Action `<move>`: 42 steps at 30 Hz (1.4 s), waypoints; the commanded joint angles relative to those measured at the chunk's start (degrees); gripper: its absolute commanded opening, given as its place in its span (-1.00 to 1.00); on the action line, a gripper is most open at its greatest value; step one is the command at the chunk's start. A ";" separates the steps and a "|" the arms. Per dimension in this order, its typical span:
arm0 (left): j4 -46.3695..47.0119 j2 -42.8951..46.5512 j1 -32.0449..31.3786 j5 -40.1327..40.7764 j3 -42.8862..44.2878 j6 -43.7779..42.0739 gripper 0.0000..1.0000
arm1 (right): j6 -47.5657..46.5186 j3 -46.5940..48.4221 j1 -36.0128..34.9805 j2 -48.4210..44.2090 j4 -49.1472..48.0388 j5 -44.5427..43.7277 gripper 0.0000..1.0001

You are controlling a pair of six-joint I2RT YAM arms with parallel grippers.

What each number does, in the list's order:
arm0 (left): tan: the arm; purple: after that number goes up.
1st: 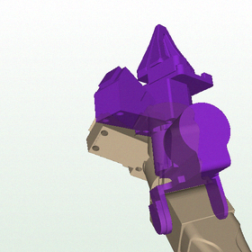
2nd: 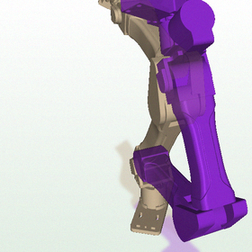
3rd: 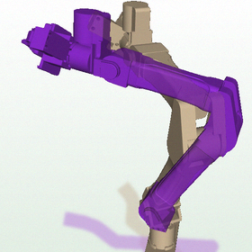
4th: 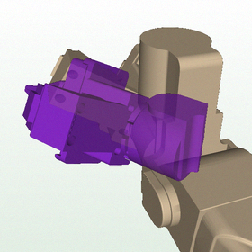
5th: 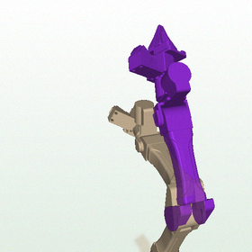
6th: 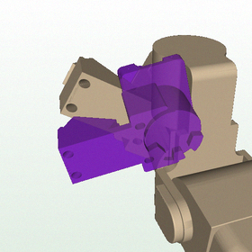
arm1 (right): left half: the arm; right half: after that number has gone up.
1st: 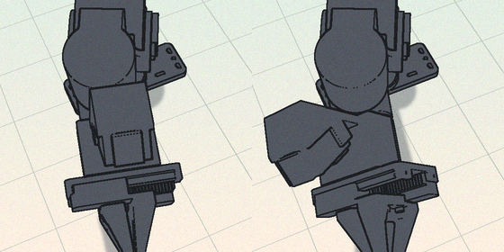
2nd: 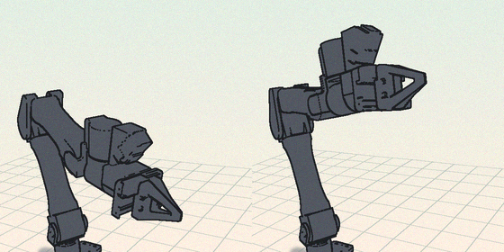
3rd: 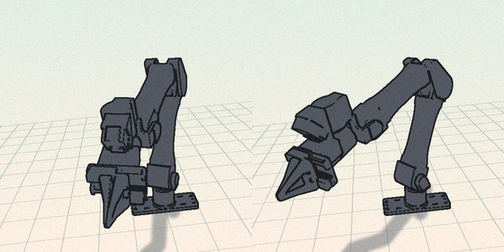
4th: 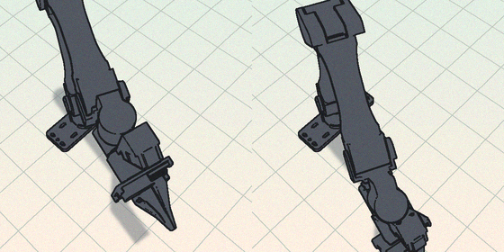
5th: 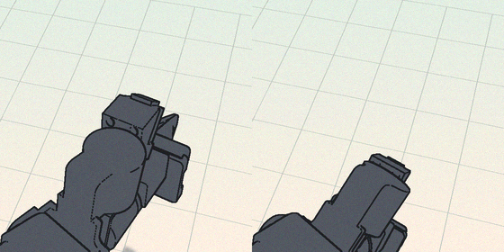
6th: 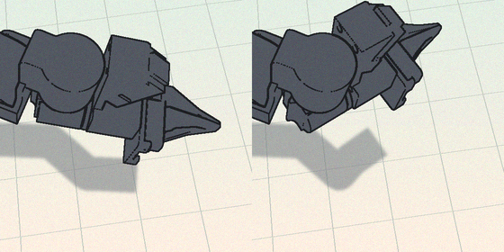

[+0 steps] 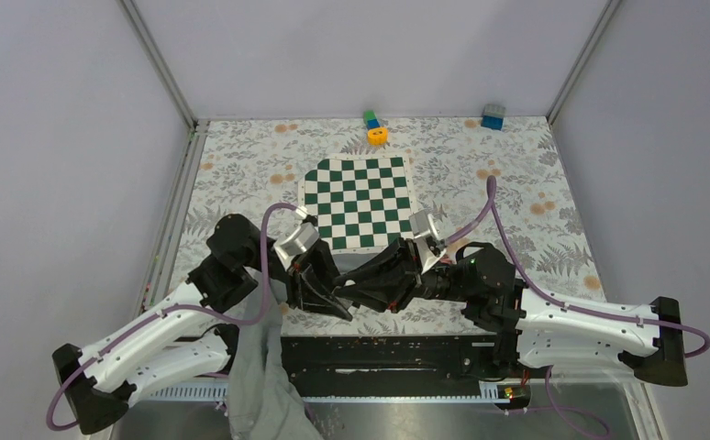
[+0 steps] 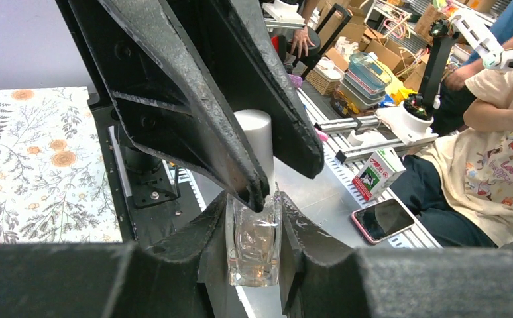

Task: Paint the nails
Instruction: Screw the nail polish bottle.

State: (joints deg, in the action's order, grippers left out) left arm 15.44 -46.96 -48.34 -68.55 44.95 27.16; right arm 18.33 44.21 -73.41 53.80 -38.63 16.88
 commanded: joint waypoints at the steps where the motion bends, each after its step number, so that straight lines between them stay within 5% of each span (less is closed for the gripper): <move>1: 0.24 1.65 0.33 4.59 0.42 -3.97 -1.00 | 1.38 2.06 -0.45 -0.01 1.12 0.53 -0.83; 3: -2.53 2.16 0.40 7.04 0.69 -6.10 -1.00 | 1.28 1.92 -0.42 0.02 2.10 -0.93 -1.00; 11: -9.61 4.19 2.25 20.21 1.20 -10.33 -1.00 | 0.02 2.93 -0.52 1.04 9.35 -11.15 -1.00; 26: -25.25 5.11 2.37 64.40 1.85 -18.61 -1.00 | 20.16 16.32 -0.55 16.11 30.06 -36.92 -1.00; 37: -29.58 2.15 1.34 71.80 3.46 -19.53 -1.00 | 27.26 21.52 -0.51 22.32 34.04 -41.76 -1.00; 42: -29.59 1.85 0.89 68.90 3.93 -20.91 -1.00 | 23.14 18.85 -0.47 19.17 29.58 -42.45 -0.23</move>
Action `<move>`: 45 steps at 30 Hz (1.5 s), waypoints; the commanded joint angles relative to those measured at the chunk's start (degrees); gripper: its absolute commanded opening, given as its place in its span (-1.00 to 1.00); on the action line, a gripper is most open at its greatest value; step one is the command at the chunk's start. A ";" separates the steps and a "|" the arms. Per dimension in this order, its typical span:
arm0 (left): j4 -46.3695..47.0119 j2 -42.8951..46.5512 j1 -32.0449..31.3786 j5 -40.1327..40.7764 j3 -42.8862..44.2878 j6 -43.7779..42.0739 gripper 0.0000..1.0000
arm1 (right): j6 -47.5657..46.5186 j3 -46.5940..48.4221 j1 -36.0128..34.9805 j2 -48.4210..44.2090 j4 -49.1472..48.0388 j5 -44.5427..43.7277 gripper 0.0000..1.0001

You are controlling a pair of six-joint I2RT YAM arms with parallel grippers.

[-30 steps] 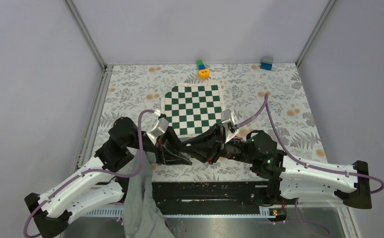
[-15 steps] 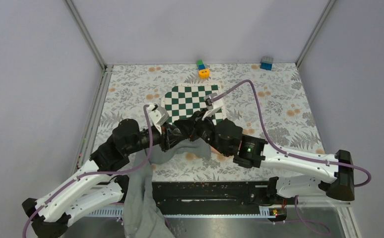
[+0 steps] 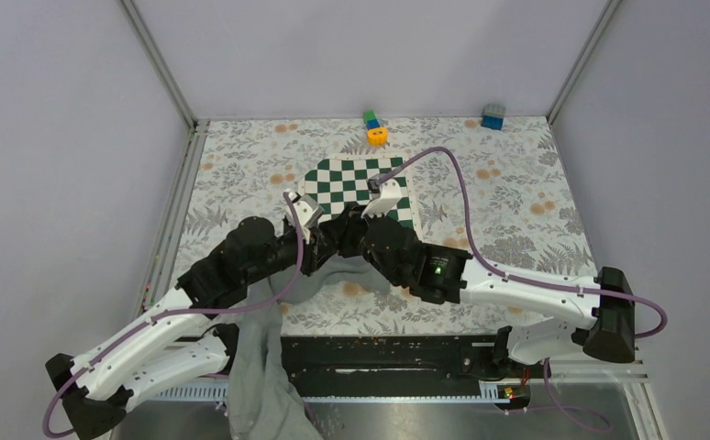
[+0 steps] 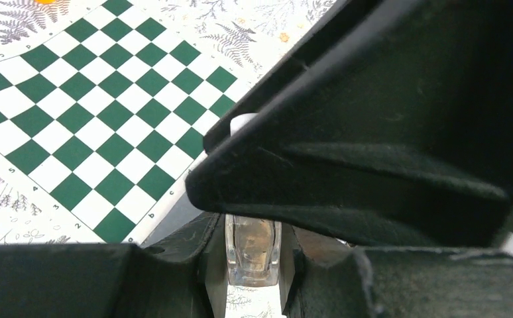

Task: Paint the nails
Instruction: Screw the nail polish bottle.

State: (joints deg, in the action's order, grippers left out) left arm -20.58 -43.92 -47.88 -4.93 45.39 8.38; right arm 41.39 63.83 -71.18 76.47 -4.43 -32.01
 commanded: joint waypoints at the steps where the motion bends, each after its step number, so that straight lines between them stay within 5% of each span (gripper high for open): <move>1: 6.11 -1.30 0.28 2.78 3.79 -2.56 -1.00 | -0.99 -1.18 -2.67 -4.49 -5.01 6.12 -0.06; 5: 6.17 -1.46 -0.24 -1.78 4.18 -3.70 -1.00 | -4.91 -1.83 -2.66 -8.02 -5.00 3.68 0.37; 15: 10.39 1.49 -0.50 -16.57 3.42 -3.48 -1.00 | -11.45 -12.31 -2.59 -22.42 -6.19 -6.74 0.60; 21: 19.56 2.71 -0.52 -39.02 2.12 1.79 -1.00 | -25.21 -25.13 -2.61 -35.47 -26.03 18.32 0.58; 26: 32.90 1.71 -0.53 -52.91 -0.37 11.45 -1.00 | -27.55 -23.74 -2.60 -37.95 -28.11 37.83 0.50; 34: 45.43 -0.03 -0.89 -60.35 -1.95 21.37 -1.00 | -25.83 -19.35 -2.56 -32.56 -34.29 51.96 0.49; 45: 47.82 -0.86 -3.25 -62.48 -2.10 23.52 -1.00 | -24.25 -13.47 -2.57 -24.70 -35.72 58.69 0.47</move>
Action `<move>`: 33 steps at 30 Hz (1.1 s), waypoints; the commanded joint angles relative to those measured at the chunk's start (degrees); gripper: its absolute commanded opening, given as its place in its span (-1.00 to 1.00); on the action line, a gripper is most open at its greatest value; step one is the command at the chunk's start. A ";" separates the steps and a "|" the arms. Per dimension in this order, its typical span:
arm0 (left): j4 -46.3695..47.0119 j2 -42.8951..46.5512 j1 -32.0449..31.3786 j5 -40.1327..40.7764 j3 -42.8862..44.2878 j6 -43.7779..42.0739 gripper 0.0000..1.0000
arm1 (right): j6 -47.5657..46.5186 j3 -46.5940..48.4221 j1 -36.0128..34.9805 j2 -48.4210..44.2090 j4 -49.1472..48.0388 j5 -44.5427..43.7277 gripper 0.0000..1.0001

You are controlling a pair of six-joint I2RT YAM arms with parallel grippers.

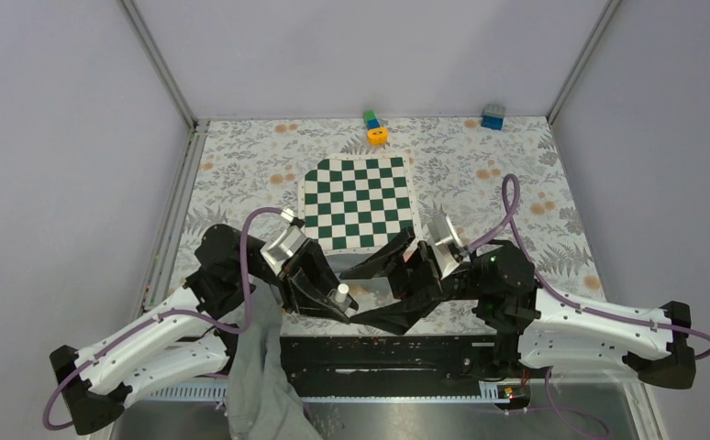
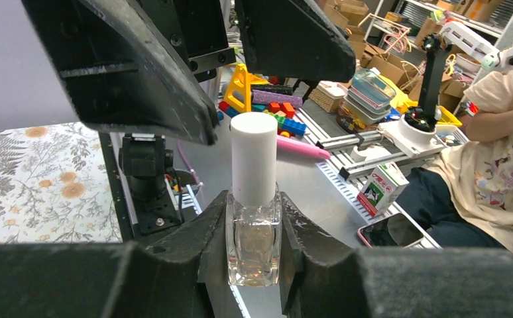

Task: Paint the nails
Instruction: Screw the nail polish bottle.

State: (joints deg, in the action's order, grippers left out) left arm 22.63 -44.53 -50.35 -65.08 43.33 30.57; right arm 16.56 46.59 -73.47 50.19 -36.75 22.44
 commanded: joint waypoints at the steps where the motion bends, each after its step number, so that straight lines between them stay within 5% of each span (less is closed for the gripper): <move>1: 4.69 -0.21 -0.93 -2.49 -0.01 1.46 -1.00 | 0.80 4.11 -0.31 2.11 -3.53 4.54 0.47; 5: 4.70 -0.36 -1.44 -2.78 0.08 1.60 -1.00 | 2.12 5.10 -0.29 4.45 -4.42 5.78 0.45; 18: 4.78 0.65 -1.55 -1.53 -0.20 1.11 -1.00 | 6.21 4.68 -0.29 8.28 -5.59 6.16 -0.17; 29: -1.25 3.21 0.55 5.20 -0.08 -3.76 -1.00 | 5.00 2.81 -0.31 7.86 -1.84 1.62 -1.00; 33: -6.04 4.37 2.76 10.28 0.54 -6.93 -1.00 | 3.14 3.40 -0.31 7.84 3.26 -2.96 -1.00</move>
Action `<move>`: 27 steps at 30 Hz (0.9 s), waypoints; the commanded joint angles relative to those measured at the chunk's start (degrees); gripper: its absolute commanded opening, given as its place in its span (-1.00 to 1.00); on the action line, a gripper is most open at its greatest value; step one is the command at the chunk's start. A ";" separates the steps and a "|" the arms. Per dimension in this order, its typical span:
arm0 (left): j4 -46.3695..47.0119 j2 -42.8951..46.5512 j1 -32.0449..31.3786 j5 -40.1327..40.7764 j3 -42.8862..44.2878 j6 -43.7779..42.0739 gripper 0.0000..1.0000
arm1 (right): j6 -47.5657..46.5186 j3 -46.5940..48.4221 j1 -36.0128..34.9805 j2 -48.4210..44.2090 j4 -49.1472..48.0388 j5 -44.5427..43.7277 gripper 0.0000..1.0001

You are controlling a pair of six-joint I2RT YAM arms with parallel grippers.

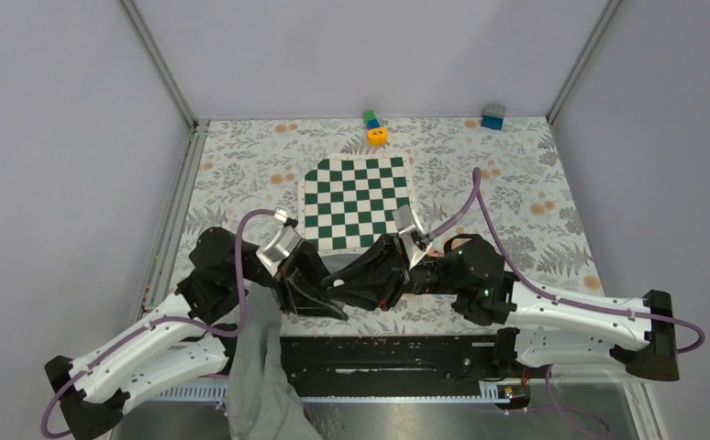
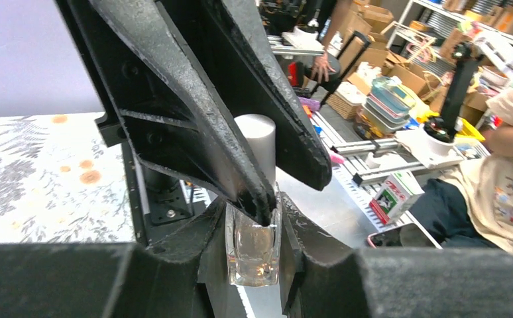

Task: Paint the nails
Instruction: Screw the nail polish bottle.

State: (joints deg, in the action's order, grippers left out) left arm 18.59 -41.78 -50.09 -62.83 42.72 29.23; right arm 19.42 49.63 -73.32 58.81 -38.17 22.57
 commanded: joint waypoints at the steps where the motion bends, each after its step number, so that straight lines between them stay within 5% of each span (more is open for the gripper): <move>1: -3.71 1.95 3.00 9.74 1.39 -6.53 -1.00 | -0.17 0.68 -0.43 -0.67 6.02 -4.10 -1.00; 18: -26.69 4.11 4.22 55.00 3.77 -19.39 -1.00 | 14.47 13.74 -0.42 12.99 32.92 -38.09 -1.00; 27: -30.45 1.24 4.14 61.34 5.04 -19.95 -1.00 | 25.47 16.57 -0.43 19.34 33.52 -43.17 -1.00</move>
State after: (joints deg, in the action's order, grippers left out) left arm -19.46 -38.87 -46.17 -8.47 43.90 11.66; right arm 36.27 65.32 -71.24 76.86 -6.13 -25.45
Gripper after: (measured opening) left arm 0.261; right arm 0.262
